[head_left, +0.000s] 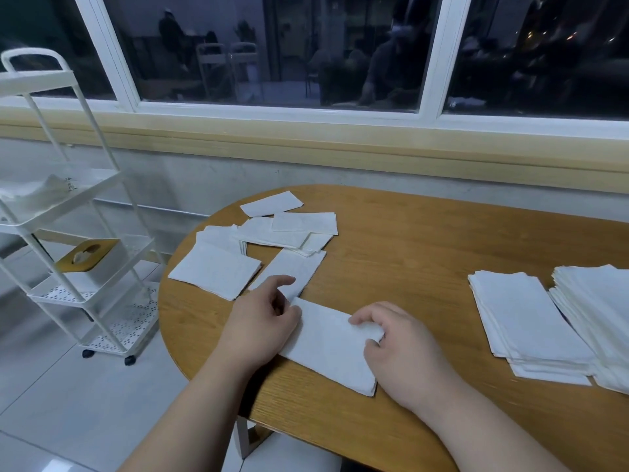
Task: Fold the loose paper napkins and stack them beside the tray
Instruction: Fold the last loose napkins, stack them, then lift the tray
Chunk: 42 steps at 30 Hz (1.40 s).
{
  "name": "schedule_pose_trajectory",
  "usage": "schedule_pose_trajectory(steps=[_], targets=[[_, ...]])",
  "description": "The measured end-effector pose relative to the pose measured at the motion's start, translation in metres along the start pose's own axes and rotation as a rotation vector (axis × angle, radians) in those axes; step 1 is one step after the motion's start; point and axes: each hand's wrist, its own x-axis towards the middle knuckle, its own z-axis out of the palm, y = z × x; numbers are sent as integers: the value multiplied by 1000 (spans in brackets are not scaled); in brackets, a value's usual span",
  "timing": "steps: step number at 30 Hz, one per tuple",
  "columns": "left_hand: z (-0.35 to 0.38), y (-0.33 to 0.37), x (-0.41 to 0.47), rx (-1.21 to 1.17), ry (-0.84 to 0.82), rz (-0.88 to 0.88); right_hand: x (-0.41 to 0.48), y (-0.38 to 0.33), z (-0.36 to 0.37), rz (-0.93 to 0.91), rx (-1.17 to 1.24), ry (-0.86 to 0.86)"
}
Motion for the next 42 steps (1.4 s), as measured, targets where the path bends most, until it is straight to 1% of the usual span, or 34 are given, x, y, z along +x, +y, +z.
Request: schedule_pose_trajectory(steps=[3, 5, 9, 13, 16, 18, 20, 22, 27, 31, 34, 36, 39, 42], targets=[[3, 3, 1, 142, 24, 14, 1, 3, -2, 7, -154, -9], [3, 5, 1, 166, 45, 25, 1, 3, -4, 19, -185, 13], [2, 3, 2, 74, 90, 11, 10, -2, -3, 20, -188, 24], [5, -4, 6, 14, 104, -35, 50, -11, 1, -25, -203, 11], [5, -6, 6, -7, 126, -42, 91, -17, 10, -153, -255, -45], [5, -7, 7, -19, 142, -37, 114, -19, 20, -233, -303, -117], [6, -9, 9, -26, 151, -33, 130, -20, 30, -257, -389, -217], [6, -10, 10, -33, 154, -28, 136, -18, 34, -258, -492, -266], [5, -11, 10, -33, 159, -13, 118, -1, 15, -200, -625, -186], [5, -10, 9, 23, 142, 25, 92, 22, -15, 9, -658, -86], [6, -9, 9, 78, 116, 70, 72, 37, -24, 91, -690, -11], [7, -9, 9, 114, 102, 99, 62, 42, -25, 111, -676, 37], [9, -7, 7, 143, 92, 139, 49, 48, -24, 87, -659, 132], [10, -5, 6, 173, 80, 163, 42, 51, -25, 80, -638, 172]])
